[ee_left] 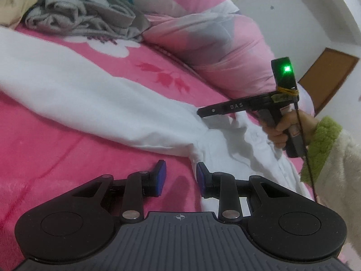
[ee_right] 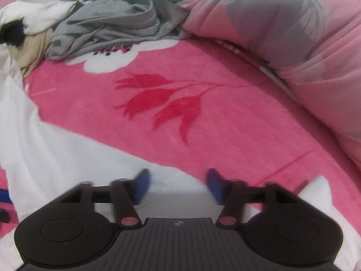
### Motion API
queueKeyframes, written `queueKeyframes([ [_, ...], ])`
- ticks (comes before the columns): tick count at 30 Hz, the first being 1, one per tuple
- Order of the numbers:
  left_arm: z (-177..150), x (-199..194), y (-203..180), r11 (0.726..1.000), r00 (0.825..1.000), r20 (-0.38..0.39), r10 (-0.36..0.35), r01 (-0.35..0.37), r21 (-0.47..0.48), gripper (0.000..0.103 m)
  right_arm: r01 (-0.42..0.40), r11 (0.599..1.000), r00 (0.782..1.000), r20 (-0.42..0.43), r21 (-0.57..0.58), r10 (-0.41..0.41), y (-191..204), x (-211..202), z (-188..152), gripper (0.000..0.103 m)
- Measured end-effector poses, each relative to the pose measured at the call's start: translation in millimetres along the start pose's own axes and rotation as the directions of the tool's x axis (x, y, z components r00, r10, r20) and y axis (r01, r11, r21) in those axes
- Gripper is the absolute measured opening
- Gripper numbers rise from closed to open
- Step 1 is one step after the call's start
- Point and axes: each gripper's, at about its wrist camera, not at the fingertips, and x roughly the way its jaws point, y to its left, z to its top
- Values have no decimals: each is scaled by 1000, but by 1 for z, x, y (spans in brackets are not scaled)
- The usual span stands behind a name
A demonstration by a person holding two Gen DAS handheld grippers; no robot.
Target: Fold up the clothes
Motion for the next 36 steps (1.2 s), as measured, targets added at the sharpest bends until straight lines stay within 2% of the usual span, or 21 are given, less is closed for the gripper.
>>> queueKeyframes([
  [2, -2, 1, -6, 999, 1000, 5, 27, -27, 43, 29, 10, 999, 1000, 16, -31, -9, 6, -3, 2, 4],
  [5, -6, 2, -13, 993, 998, 15, 59, -60, 100, 29, 41, 997, 995, 96, -60, -35, 13, -11, 4, 3],
  [9, -8, 1, -16, 990, 997, 16, 71, -73, 123, 29, 60, 998, 979, 195, -21, -55, 11, -11, 4, 3],
  [14, -10, 1, -19, 986, 996, 19, 82, -84, 142, 29, 92, 995, 975, 201, 24, -95, 8, 14, -4, 3],
  [17, -10, 1, -19, 987, 997, 18, 79, -81, 139, 29, 87, 990, 965, 237, 113, -112, 1, 13, -3, 7],
  [19, -10, 0, -19, 987, 997, 21, 76, -78, 137, 29, 69, 977, 952, 279, 204, -125, -13, 1, -3, 16],
  [22, -8, -2, -17, 989, 997, 26, 66, -69, 132, 29, 56, 928, 910, 363, 369, -200, -43, -32, -13, 23],
  [23, -8, -1, -17, 989, 998, 24, 64, -67, 128, 29, 53, 899, 897, 374, 435, -234, -55, -45, -20, 23],
  [25, -7, 0, -15, 991, 998, 18, 61, -63, 120, 29, 71, 840, 884, 356, 537, -302, -74, -66, -37, 23],
  [29, -4, -2, -9, 995, 999, 7, 39, -39, 95, 29, 40, 721, 873, 326, 692, -362, -89, -117, -87, 24],
  [31, -3, -3, -5, 997, 1000, -1, 16, -16, 77, 29, 11, 675, 870, 326, 738, -370, -81, -156, -117, 24],
  [33, -2, -6, 0, 998, 1000, -13, -21, 22, 54, 30, -8, 657, 862, 338, 754, -378, -58, -202, -148, 26],
  [36, -2, -13, 4, 994, 994, -51, -102, 103, 31, 30, -17, 642, 853, 346, 766, -391, -14, -269, -194, 36],
])
